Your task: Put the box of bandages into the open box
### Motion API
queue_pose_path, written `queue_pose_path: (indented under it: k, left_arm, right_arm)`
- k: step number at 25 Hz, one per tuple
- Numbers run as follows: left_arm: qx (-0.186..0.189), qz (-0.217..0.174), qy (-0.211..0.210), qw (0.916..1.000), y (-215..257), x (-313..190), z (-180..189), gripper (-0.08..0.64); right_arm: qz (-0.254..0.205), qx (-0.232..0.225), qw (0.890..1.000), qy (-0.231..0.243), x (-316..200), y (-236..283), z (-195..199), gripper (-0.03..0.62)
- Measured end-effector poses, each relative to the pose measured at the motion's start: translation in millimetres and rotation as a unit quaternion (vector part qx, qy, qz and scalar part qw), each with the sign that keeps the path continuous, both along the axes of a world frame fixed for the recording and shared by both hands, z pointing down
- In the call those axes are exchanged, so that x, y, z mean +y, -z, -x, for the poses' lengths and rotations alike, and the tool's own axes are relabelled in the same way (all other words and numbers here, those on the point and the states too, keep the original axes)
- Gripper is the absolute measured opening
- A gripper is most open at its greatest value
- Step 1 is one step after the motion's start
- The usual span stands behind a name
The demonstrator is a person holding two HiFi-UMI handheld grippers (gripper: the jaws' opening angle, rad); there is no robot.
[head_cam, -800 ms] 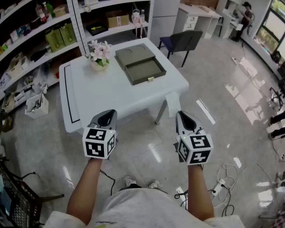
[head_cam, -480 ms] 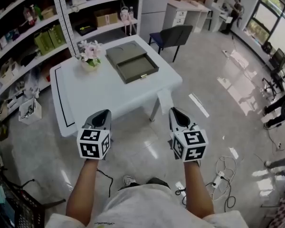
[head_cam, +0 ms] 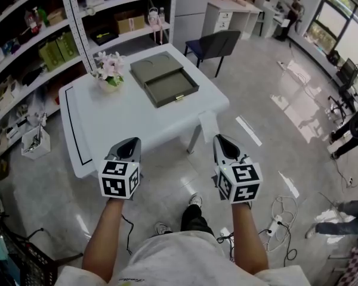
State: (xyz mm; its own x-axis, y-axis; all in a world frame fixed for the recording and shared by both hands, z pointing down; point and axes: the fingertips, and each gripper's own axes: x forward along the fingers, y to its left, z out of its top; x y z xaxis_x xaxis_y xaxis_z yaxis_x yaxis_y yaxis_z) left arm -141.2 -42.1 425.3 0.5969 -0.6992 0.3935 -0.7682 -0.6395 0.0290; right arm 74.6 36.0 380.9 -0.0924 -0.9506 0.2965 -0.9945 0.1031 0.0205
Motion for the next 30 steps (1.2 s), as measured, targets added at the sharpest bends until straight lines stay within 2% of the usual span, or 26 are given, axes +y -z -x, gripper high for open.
queue_pose_path:
  k: [20,30]
  left_arm:
    - [-0.017,0.009,0.057,0.9982,-9.4,-106.0,-70.3,0.005]
    - [-0.028,0.018,0.092,0.9952,-11.2,-133.7,-95.9,0.005]
  right_arm:
    - [0.009,-0.021,0.997,0.068,-134.5,-19.5,-73.9,0.005]
    - [0.015,-0.031,0.994,0.105,-180.2,-23.3,-102.6,0.005]
